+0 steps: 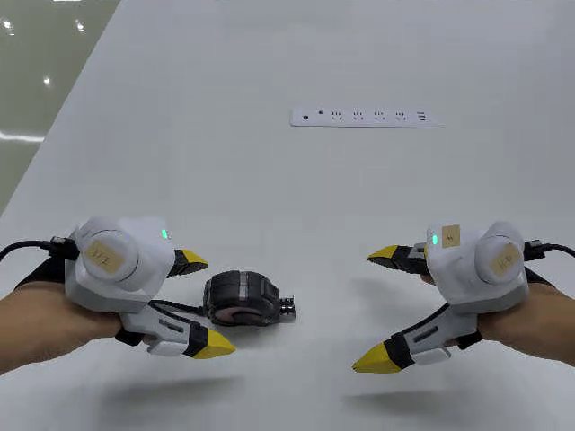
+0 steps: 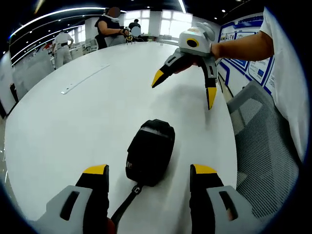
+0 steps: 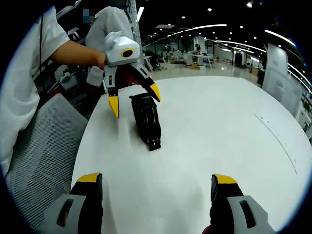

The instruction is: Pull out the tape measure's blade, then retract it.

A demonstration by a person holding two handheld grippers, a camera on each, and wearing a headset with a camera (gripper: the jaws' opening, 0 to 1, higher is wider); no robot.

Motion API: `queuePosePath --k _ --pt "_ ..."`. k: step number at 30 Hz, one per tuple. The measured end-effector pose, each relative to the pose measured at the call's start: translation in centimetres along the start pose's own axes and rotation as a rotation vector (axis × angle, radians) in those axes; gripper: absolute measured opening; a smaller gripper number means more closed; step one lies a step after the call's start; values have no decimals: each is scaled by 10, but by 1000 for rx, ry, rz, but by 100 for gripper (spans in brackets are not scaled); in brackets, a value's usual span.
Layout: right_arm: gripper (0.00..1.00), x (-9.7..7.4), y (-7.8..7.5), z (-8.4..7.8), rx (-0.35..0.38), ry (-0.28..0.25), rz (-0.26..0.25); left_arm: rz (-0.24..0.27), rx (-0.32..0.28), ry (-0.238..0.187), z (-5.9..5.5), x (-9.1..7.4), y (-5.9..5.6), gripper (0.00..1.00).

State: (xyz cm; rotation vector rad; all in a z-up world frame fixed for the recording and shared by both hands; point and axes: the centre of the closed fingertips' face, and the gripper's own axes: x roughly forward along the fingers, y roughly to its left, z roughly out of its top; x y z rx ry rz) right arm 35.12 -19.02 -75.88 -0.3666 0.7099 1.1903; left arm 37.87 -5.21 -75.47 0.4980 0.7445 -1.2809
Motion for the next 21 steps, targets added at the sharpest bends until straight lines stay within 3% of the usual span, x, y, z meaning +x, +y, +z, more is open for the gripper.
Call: queuePosePath --k 6,21 --pt "92 7 -1 4 0 -10 13 -8 28 11 0 6 3 49" --pt "89 22 2 8 -8 -15 41 -22 63 28 -2 14 2 31"
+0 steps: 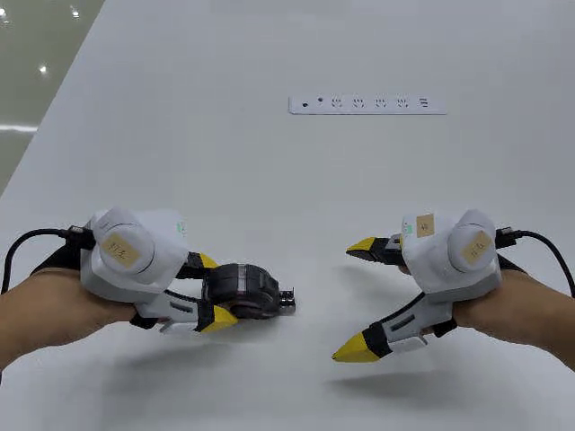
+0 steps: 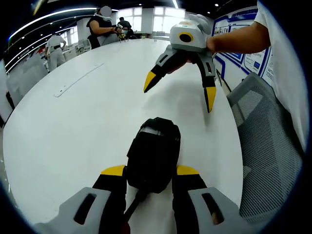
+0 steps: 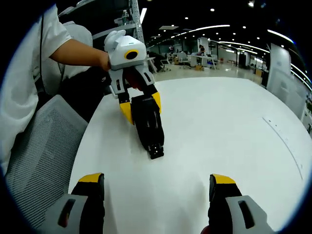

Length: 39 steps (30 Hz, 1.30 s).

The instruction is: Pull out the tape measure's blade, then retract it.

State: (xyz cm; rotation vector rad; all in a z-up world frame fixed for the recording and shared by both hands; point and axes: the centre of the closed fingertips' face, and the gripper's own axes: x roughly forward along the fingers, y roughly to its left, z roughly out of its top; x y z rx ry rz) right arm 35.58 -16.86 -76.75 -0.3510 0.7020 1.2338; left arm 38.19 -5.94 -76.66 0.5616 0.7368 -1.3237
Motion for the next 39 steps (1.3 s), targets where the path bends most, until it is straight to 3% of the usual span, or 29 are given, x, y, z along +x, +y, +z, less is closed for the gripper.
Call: queuePosePath --k 10,26,31,39 --pt "78 12 -1 5 -27 -14 3 -3 13 5 -1 1 0 29" --pt "45 45 -4 21 -129 -48 24 -4 26 13 -1 2 2 28" --pt "33 51 -3 22 -156 -50 37 -3 29 15 -1 2 2 28" --pt "22 56 -1 22 -189 -51 55 -5 30 15 -1 2 2 28"
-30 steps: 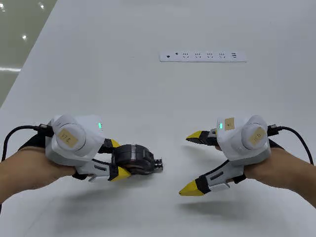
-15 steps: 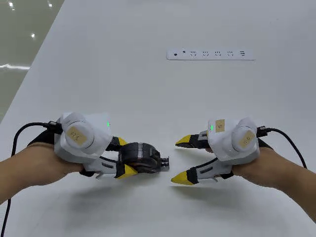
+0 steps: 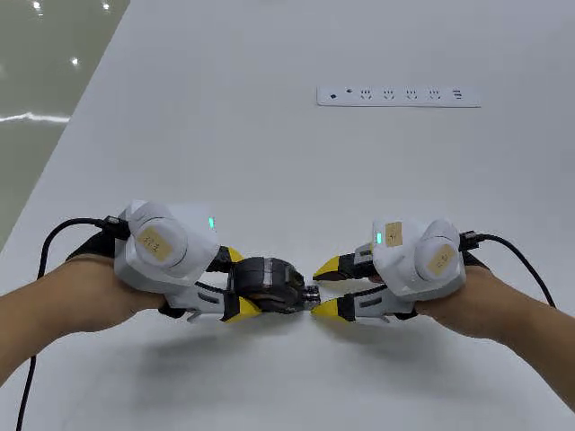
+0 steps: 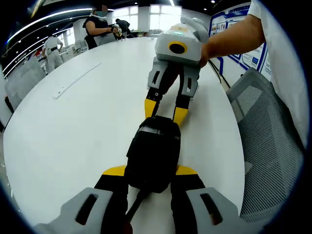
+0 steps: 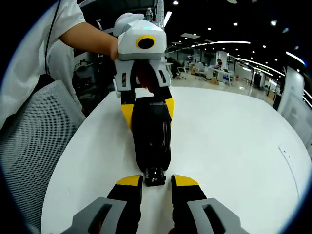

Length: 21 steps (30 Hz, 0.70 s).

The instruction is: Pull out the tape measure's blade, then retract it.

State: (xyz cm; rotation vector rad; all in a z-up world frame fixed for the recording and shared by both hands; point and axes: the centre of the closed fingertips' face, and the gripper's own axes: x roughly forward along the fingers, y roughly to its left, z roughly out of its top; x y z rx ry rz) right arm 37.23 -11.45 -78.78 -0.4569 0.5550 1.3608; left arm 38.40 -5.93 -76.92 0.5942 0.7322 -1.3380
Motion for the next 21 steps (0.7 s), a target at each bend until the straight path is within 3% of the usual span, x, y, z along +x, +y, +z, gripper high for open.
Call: queuePosePath --k 11,21 --pt "16 6 1 -3 -46 24 2 0 2 1 0 0 0 28" --pt "14 8 2 -3 -37 29 16 1 6 2 0 0 -1 28"
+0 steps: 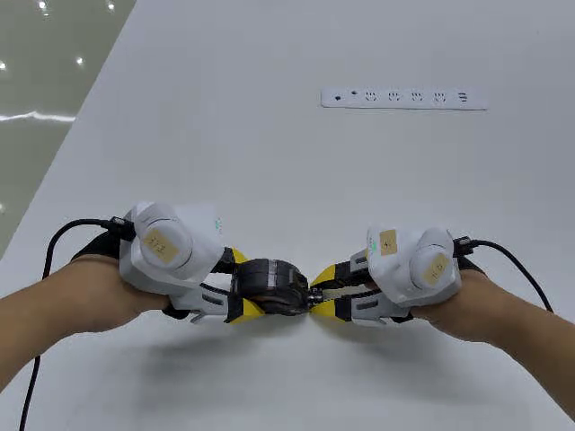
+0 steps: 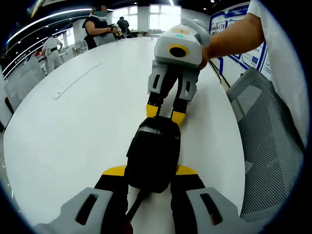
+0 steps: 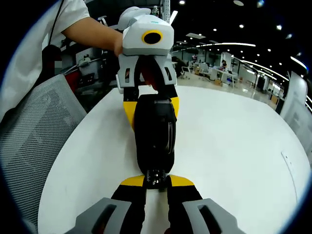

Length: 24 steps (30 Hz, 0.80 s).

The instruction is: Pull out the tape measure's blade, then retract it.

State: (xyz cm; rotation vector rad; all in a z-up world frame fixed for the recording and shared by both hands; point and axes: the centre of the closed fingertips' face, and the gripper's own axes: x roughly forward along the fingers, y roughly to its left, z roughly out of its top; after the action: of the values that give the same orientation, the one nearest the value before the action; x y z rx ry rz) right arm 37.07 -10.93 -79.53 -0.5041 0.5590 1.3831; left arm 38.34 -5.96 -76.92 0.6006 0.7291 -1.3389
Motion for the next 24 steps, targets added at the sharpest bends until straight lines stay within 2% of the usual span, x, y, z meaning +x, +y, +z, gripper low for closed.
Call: queuePosePath --k 6,12,13,14,17,24 --pt "14 0 0 1 -6 10 3 1 4 2 0 0 0 28" --pt "12 1 0 1 -2 56 -11 0 17 7 -1 0 0 27" --pt "12 1 0 1 2 66 -12 0 24 10 -1 0 0 27" --pt "12 1 1 1 -6 82 -10 7 58 17 -1 1 1 27" --pt "11 1 1 0 -13 108 -2 0 31 20 -2 0 0 27" --pt "10 0 1 -1 2 129 -7 3 49 27 -2 1 0 26"
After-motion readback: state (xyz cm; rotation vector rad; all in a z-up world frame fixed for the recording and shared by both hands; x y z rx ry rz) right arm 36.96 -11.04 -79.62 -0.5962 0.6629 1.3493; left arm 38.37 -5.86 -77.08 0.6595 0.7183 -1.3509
